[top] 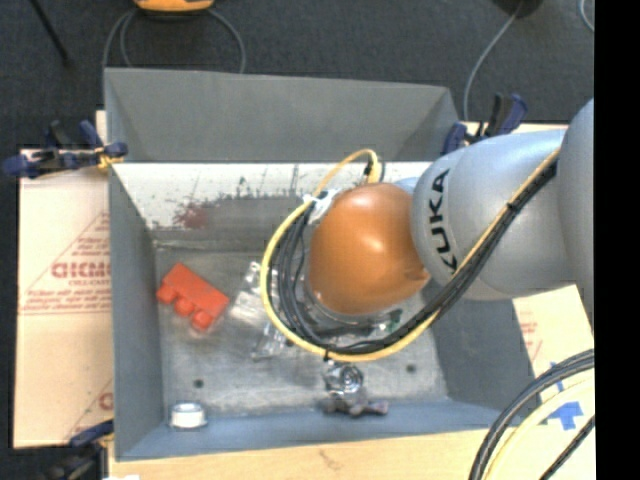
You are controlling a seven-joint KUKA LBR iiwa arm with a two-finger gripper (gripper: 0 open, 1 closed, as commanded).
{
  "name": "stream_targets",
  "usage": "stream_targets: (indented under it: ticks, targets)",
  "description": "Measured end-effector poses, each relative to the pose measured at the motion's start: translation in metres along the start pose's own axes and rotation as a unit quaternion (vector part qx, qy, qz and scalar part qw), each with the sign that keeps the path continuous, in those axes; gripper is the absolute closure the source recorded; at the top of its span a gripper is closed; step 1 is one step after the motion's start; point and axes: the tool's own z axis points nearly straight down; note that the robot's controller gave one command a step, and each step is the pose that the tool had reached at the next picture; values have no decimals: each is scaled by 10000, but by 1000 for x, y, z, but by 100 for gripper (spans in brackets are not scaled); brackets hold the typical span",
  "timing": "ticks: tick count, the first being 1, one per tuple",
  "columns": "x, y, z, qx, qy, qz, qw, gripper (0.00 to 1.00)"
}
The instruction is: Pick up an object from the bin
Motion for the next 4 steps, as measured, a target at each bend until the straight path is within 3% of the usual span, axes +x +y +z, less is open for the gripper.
stream_targets:
  ticks: [1,2,3,4]
  targets:
    - [-125,-22,-105,35,-59,831,9965,0]
    - [-157,-74,-12,-10,-21,760,9971,0]
    - [-174,-64,17,9,-17,-1446,9895,0]
    - [-175,-58,22,26,-23,-3111,9504,0]
